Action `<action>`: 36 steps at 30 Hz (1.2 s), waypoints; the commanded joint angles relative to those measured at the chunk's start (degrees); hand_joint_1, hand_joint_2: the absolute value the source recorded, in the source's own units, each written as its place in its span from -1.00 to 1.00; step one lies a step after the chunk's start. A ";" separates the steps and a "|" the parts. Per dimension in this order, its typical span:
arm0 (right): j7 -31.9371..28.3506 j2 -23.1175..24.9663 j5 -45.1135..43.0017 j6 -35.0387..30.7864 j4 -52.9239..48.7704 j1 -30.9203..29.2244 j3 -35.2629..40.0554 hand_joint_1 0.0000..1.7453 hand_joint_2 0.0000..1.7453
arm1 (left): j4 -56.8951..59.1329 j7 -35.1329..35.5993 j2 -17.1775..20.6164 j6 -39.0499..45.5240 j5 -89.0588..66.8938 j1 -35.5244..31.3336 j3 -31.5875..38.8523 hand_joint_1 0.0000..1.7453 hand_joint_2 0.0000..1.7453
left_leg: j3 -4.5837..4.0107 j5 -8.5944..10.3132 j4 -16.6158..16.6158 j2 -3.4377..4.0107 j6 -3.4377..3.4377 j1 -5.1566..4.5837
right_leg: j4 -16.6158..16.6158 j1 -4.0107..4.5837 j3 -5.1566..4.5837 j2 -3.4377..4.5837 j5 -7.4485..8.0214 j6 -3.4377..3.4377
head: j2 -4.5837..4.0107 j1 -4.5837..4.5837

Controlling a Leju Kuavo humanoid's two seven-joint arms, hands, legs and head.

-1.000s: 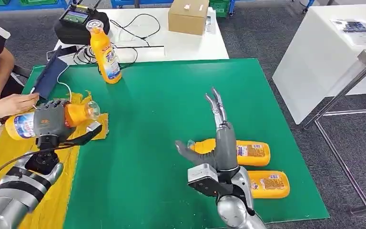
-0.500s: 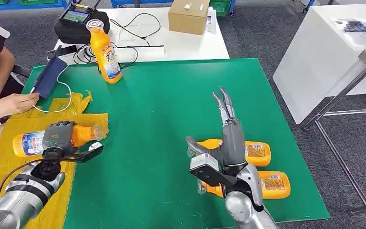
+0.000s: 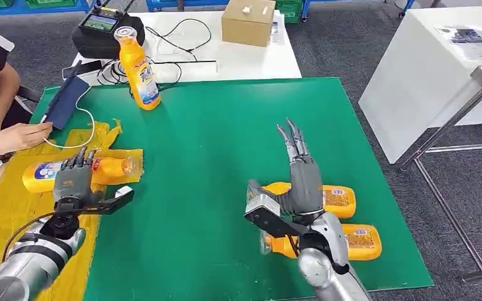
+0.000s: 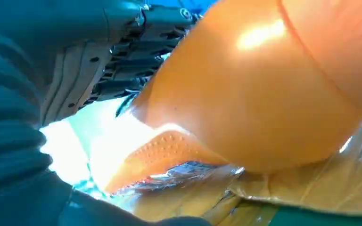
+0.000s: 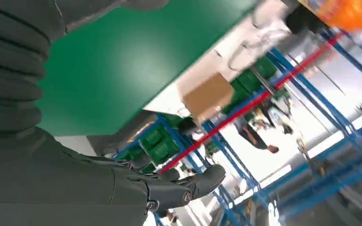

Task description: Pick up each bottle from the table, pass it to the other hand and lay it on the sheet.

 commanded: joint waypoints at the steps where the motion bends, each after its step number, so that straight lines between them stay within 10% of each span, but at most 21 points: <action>1: 1.85 -8.78 1.84 6.47 10.64 -2.81 1.72 -1.00 1.00 | -11.25 -10.37 -5.32 15.13 6.41 5.84 10.84 -1.00 1.00 | 0.29 -0.05 -0.13 -0.10 0.15 -0.01 | -0.20 0.05 0.38 -0.30 -0.06 -0.08 | 0.00 -0.02; 7: 1.66 -10.04 1.60 7.13 11.19 -2.40 1.12 -1.00 1.00 | -15.74 -13.22 -6.07 14.28 9.27 7.46 11.78 -1.00 1.00 | 0.05 -0.06 -0.04 -0.11 0.09 -0.06 | -0.09 0.00 0.11 -0.14 -0.02 -0.06 | 0.00 0.00; 11: 2.66 -13.79 1.38 9.53 13.21 -0.74 -1.62 -1.00 1.00 | -36.11 -29.18 -9.50 15.60 29.40 14.76 15.84 -1.00 1.00 | 0.17 -0.09 -0.08 -0.20 0.15 -0.04 | -0.17 0.05 0.26 -0.34 -0.07 -0.11 | 0.00 -0.02; 36: 2.30 -12.58 6.14 9.24 23.64 -2.01 -5.92 -1.00 1.00 | -52.40 -34.79 -10.95 4.24 47.39 20.02 15.18 -1.00 1.00 | 0.34 -0.15 -0.18 0.09 0.17 -0.05 | -0.26 0.06 0.37 -0.14 -0.05 -0.18 | 0.00 -0.02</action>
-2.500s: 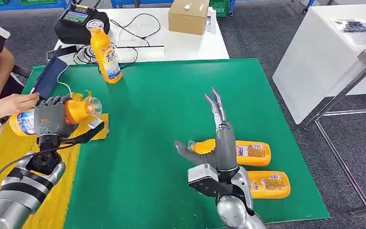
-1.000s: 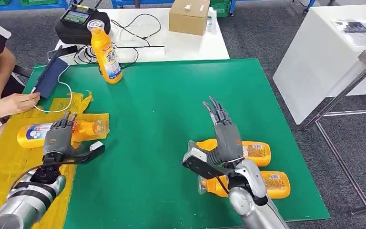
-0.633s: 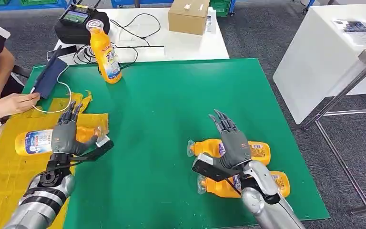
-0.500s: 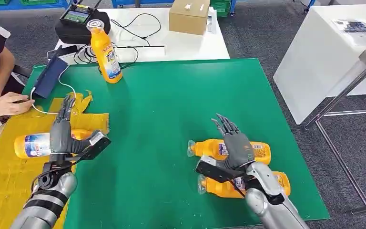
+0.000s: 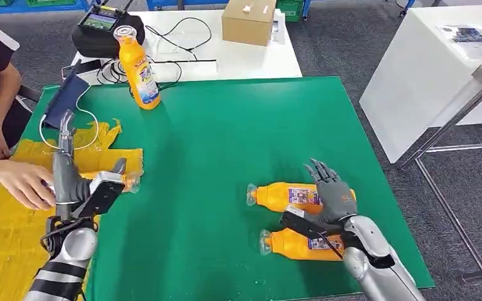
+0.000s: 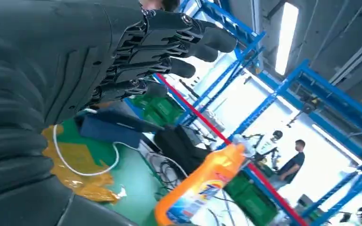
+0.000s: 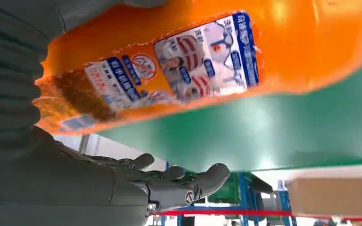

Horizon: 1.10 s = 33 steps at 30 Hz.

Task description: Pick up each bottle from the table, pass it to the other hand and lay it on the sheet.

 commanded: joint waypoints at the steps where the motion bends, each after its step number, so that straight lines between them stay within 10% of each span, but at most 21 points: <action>1: 0.33 2.12 0.43 0.17 7.05 -2.63 -0.60 -1.00 1.00 | -1.80 -0.18 -1.42 -0.90 0.65 0.02 1.31 -1.00 1.00 | 0.23 -0.05 -0.08 0.10 0.06 0.02 | -0.10 0.07 0.22 -0.07 -0.02 -0.11 | 0.00 0.00; 14: 3.15 4.88 3.57 -0.95 18.82 -8.45 2.25 -1.00 1.00 | -2.91 -1.17 -1.66 -2.09 2.20 -1.12 -1.38 -1.00 1.00 | 0.34 -0.06 -0.12 0.18 0.09 0.03 | -0.15 0.09 0.31 -0.04 0.01 -0.14 | 0.00 0.00; 15: 3.60 5.07 3.97 -1.29 19.37 -8.70 2.13 -0.72 1.00 | -2.85 -0.99 -1.67 -2.03 2.28 -1.11 -1.42 -1.00 1.00 | 0.45 -0.07 -0.16 0.23 0.11 0.01 | -0.18 0.09 0.40 -0.04 0.00 -0.16 | 0.00 0.00; 17: 4.34 5.40 4.49 -2.05 19.42 -8.99 1.94 0.48 1.00 | -2.91 -0.81 -1.58 -1.94 2.42 -1.06 -1.17 -1.00 1.00 | 0.38 -0.05 -0.13 0.17 0.09 0.03 | -0.16 0.10 0.34 -0.07 0.00 -0.15 | 0.00 0.00; 33: 9.69 7.56 10.69 -4.46 17.50 -10.83 1.61 1.00 1.00 | -4.00 -0.03 -2.09 -3.17 3.16 -0.45 -0.47 -1.00 1.00 | 0.30 -0.05 -0.07 0.16 0.06 0.03 | -0.09 0.08 0.25 -0.06 -0.01 -0.13 | 0.00 0.00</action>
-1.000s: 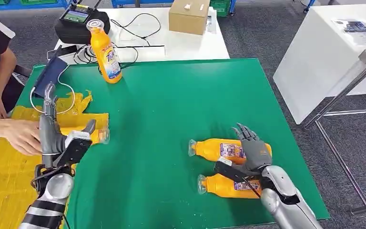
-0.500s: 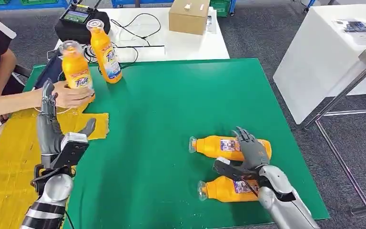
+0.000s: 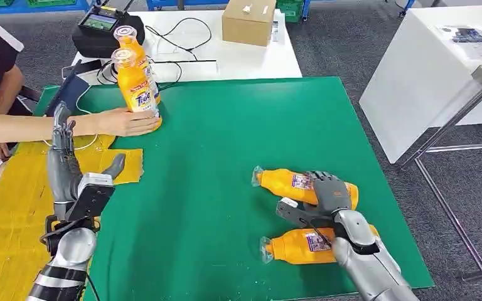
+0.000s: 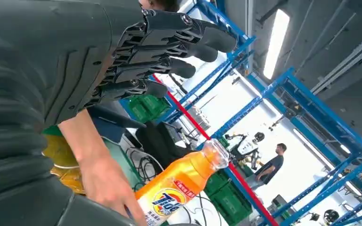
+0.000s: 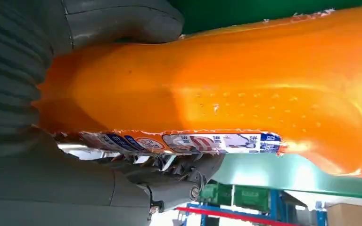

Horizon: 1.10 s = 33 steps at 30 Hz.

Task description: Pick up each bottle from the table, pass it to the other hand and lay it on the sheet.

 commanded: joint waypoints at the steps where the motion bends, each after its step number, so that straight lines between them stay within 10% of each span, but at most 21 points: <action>1: 2.66 3.49 3.51 -1.97 3.25 -2.99 0.50 1.00 1.00 | 0.51 0.82 -0.74 -1.43 0.69 -1.17 -0.29 -1.00 1.00 | 0.21 -0.05 -0.07 0.13 0.06 0.01 | -0.07 0.06 0.18 -0.05 -0.01 -0.12 | 0.00 0.00; 11: 2.86 5.74 3.76 -4.31 -2.18 -1.99 -0.49 1.00 1.00 | -1.26 1.28 -0.98 -3.61 2.02 0.05 -0.12 -1.00 1.00 | 0.31 -0.07 -0.09 0.18 0.08 0.00 | -0.09 0.07 0.27 -0.05 -0.03 -0.15 | 0.00 0.00; 12: -7.52 15.30 -6.18 -23.90 -26.27 6.36 -1.05 1.00 1.00 | -5.03 3.84 -0.58 -30.51 25.04 3.41 -3.88 -1.00 1.00 | 0.21 -0.08 -0.05 0.23 0.06 0.01 | -0.04 0.06 0.15 0.04 -0.01 -0.13 | 0.00 0.00; 16: -12.97 16.90 -13.48 -27.89 -27.68 7.04 0.20 1.00 1.00 | -2.35 4.86 -0.31 -33.66 29.83 2.42 -7.36 -1.00 1.00 | 0.08 -0.09 -0.03 0.08 0.04 -0.02 | 0.05 0.02 0.03 -0.05 -0.09 -0.11 | 0.00 -0.02; 33: -19.10 18.63 -27.54 -17.97 -21.19 3.63 3.01 1.00 1.00 | -0.48 4.59 -0.78 -36.01 33.04 0.24 -13.19 -1.00 1.00 | 0.14 -0.04 -0.09 0.03 0.05 0.00 | -0.06 0.04 0.10 -0.12 -0.05 -0.10 | 0.00 0.00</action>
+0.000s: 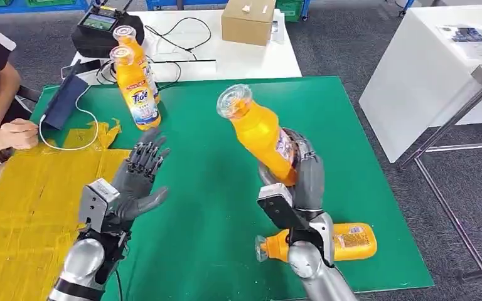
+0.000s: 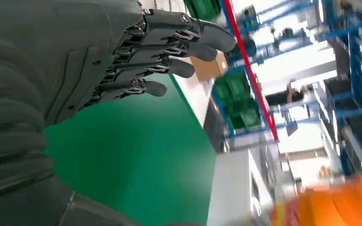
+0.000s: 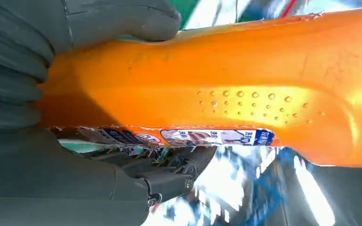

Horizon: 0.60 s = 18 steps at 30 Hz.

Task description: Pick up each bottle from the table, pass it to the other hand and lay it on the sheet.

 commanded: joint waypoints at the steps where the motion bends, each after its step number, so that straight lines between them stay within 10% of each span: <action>1: -0.96 0.59 -3.92 5.22 6.00 -3.72 1.73 1.00 1.00 | 4.28 0.02 0.01 -0.34 0.53 -2.96 -3.70 -1.00 1.00 | 0.16 -0.02 -0.06 0.02 0.06 0.01 | -0.07 0.04 0.17 -0.13 -0.03 -0.08 | 0.00 0.00; 18: -1.78 4.36 -4.48 16.13 18.31 -9.71 12.51 1.00 1.00 | 5.14 -0.93 -1.56 0.69 -1.11 -5.65 -7.61 -1.00 1.00 | 0.32 -0.04 -0.11 0.01 0.09 0.00 | -0.10 0.05 0.34 -0.20 -0.06 -0.11 | 0.00 0.00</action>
